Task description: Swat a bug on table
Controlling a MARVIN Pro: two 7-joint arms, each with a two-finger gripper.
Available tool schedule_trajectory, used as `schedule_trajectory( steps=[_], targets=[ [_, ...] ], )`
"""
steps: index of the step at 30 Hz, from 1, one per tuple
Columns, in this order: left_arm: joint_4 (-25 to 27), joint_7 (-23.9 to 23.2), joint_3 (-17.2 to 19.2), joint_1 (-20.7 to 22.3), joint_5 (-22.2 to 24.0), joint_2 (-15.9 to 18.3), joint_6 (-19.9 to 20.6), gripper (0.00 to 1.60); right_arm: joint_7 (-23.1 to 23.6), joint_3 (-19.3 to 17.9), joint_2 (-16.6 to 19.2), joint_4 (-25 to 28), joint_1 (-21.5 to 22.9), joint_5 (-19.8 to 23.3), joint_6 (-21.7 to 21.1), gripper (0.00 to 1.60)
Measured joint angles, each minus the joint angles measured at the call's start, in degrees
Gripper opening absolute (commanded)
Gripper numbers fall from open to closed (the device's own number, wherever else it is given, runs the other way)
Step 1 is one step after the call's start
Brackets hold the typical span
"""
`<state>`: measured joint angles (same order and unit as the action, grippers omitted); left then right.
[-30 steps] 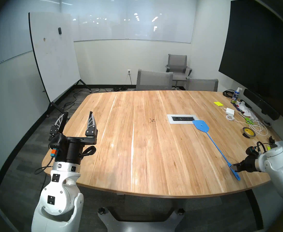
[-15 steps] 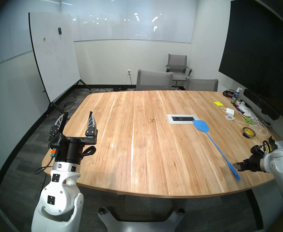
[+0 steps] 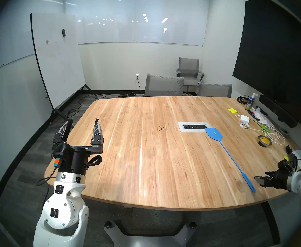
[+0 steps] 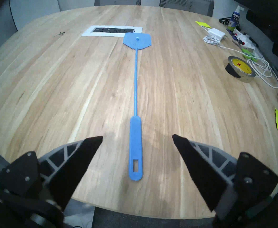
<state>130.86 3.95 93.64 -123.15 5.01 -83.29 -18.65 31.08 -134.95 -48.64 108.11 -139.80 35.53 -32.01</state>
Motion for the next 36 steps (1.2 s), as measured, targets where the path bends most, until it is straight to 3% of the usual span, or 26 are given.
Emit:
schedule_trajectory(
  steps=[9,21,36],
  targets=[
    [-0.01,0.00,0.00,0.00,0.00,0.00,0.00,1.60,1.15,2.83,-6.16,-0.88,-0.84,-3.02,7.85,1.60],
    [-0.02,0.00,0.00,0.00,0.00,0.00,0.00,1.60,-0.29,9.38,-13.48,-5.83,5.94,-7.50,19.09,1.60],
    [-0.02,0.00,0.00,0.00,0.00,0.00,0.00,1.60,4.12,8.66,-19.52,-6.80,11.48,-8.99,31.34,1.60]
  ],
)
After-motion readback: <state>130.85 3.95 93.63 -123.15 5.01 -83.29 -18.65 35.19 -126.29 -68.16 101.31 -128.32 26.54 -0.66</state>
